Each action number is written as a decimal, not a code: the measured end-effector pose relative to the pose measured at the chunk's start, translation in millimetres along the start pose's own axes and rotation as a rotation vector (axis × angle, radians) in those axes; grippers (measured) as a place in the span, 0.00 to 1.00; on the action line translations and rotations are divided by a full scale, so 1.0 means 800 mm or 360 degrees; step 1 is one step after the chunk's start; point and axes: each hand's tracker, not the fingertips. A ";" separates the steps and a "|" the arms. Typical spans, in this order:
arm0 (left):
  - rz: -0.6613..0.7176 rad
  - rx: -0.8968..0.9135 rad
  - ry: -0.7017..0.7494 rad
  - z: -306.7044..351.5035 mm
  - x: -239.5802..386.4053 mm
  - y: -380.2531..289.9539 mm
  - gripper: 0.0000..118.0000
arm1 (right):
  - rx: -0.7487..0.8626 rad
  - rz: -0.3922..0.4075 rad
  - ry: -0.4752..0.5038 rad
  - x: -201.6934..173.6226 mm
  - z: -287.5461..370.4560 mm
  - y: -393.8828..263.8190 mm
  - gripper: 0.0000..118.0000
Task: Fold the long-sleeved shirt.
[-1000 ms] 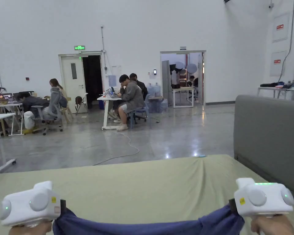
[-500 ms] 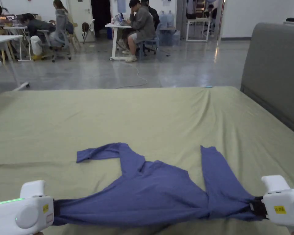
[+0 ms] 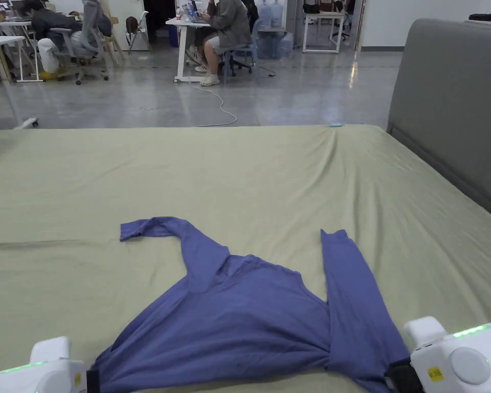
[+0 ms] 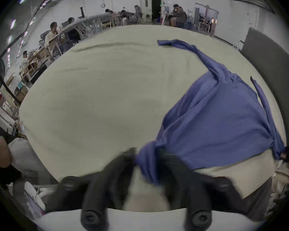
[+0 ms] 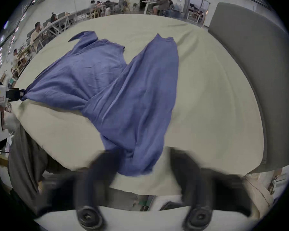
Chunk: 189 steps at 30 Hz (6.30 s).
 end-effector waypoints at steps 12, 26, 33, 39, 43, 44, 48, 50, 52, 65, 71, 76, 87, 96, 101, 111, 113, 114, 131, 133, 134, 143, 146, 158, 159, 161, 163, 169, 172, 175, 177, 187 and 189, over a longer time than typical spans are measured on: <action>-0.0078 0.0335 -0.0033 0.105 0.015 0.051 0.00 | 0.0405 -0.0050 -0.0133 -0.027 0.081 0.071 0.00; 0.0103 -0.0119 -0.0038 0.027 -0.024 0.014 0.94 | 0.0274 0.0047 0.0116 -0.067 0.047 0.074 0.00; 0.0049 -0.0230 -0.0013 -0.023 0.007 0.000 0.72 | 0.0212 0.0076 0.0122 -0.072 0.022 0.099 0.00; -0.0066 -0.0104 -0.0237 -0.029 0.026 0.005 0.08 | 0.0180 0.0164 0.0128 -0.090 -0.023 0.189 0.00; -0.0110 -0.0098 -0.0154 -0.029 0.031 0.008 0.04 | 0.0203 0.0262 0.0194 -0.111 -0.062 0.292 0.32; -0.0049 -0.0115 -0.0185 -0.031 0.027 0.009 0.04 | 0.0174 0.0284 0.0229 -0.115 -0.076 0.316 0.56; 0.0052 -0.0156 -0.0239 -0.036 0.010 0.017 0.04 | -0.0010 0.0404 0.0199 -0.136 -0.143 0.396 0.76; 0.0081 -0.0173 -0.0271 -0.038 0.005 0.020 0.04 | -0.0139 0.0406 0.0137 -0.144 -0.175 0.417 0.76; 0.0079 -0.0182 -0.0273 -0.038 0.003 0.023 0.04 | -0.0222 0.0444 0.0152 -0.151 -0.204 0.430 0.76; 0.0020 -0.0156 -0.0223 -0.037 0.012 0.046 0.04 | -0.0153 0.0458 0.0045 -0.177 -0.195 0.402 0.00; -0.0004 0.0199 -0.0291 0.013 0.016 0.140 0.04 | 0.0143 0.0331 0.0150 -0.122 -0.072 0.420 0.00; -0.0085 0.0487 -0.0309 0.067 0.052 0.265 0.04 | 0.0480 0.0278 0.0036 -0.060 0.071 0.451 0.00; -0.0168 0.1024 -0.0358 0.240 0.146 0.580 0.04 | 0.1048 -0.0020 -0.0113 0.031 0.327 0.610 0.00; 0.0004 0.1164 -0.0365 0.327 0.174 0.701 0.04 | 0.1417 -0.0230 -0.0219 0.056 0.427 0.696 0.00; -0.0025 0.1174 -0.0378 0.351 0.179 0.718 0.04 | 0.1563 -0.0212 -0.0339 0.057 0.468 0.713 0.00; -0.0096 0.1125 -0.0438 0.315 0.197 0.713 0.04 | 0.1461 -0.0240 -0.0392 0.083 0.418 0.718 0.00; -0.0145 0.1063 -0.0410 0.286 0.202 0.700 0.04 | 0.1372 -0.0237 -0.0355 0.086 0.375 0.704 0.00; -0.0154 0.1046 -0.0411 0.268 0.204 0.691 0.04 | 0.1337 -0.0255 -0.0333 0.088 0.352 0.697 0.00; -0.0076 0.0629 -0.0545 0.096 0.150 0.452 0.04 | 0.0980 -0.0218 -0.0048 0.055 0.146 0.456 0.00; -0.0082 0.0642 -0.0512 0.112 0.133 0.406 0.04 | 0.0957 -0.0162 -0.0017 0.043 0.155 0.404 0.00; -0.0100 0.0647 -0.0500 0.116 0.125 0.383 0.04 | 0.0931 -0.0135 -0.0013 0.037 0.157 0.381 0.00; -0.0234 0.0223 -0.0253 0.081 0.068 0.115 0.04 | 0.0356 0.0172 0.0112 -0.030 0.091 0.140 0.00; -0.0337 0.0015 -0.0151 0.055 0.063 0.034 0.04 | 0.0146 0.0185 0.0205 -0.047 0.051 0.073 0.00; -0.0348 -0.0163 -0.0157 0.039 0.031 -0.054 0.04 | -0.0206 0.0338 0.0226 -0.080 0.012 -0.034 0.00; -0.0283 -0.0140 -0.0200 0.041 0.028 -0.053 0.04 | -0.0191 0.0322 0.0208 -0.080 0.014 -0.032 0.00; -0.0216 -0.0046 -0.0263 0.054 0.022 -0.046 0.13 | -0.0103 0.0253 0.0221 -0.074 0.025 -0.023 0.23; -0.0207 0.0035 -0.0258 0.070 0.019 -0.037 0.54 | -0.0112 0.0227 0.0230 -0.070 0.038 -0.011 0.84; -0.0157 0.0165 -0.0253 0.061 0.027 0.024 0.85 | 0.0112 0.0198 0.0186 -0.075 0.061 0.064 0.63; -0.0186 0.0168 -0.0293 0.051 0.043 0.062 0.43 | 0.0206 0.0188 0.0129 -0.090 0.047 0.113 0.00; -0.0265 0.0235 -0.0344 0.048 0.059 0.090 0.00 | 0.0195 0.0314 0.0175 -0.124 0.030 0.170 0.00; -0.0320 0.0183 -0.0377 0.044 0.065 0.102 0.00 | 0.0227 0.0293 0.0198 -0.122 0.010 0.217 0.00; -0.0277 0.0267 -0.0401 0.018 0.084 0.140 0.00 | 0.0245 0.0214 0.0181 -0.168 -0.127 0.462 0.00; -0.0284 0.0267 -0.0398 0.016 0.085 0.145 0.00 | 0.0236 0.0170 0.0168 -0.168 -0.153 0.489 0.25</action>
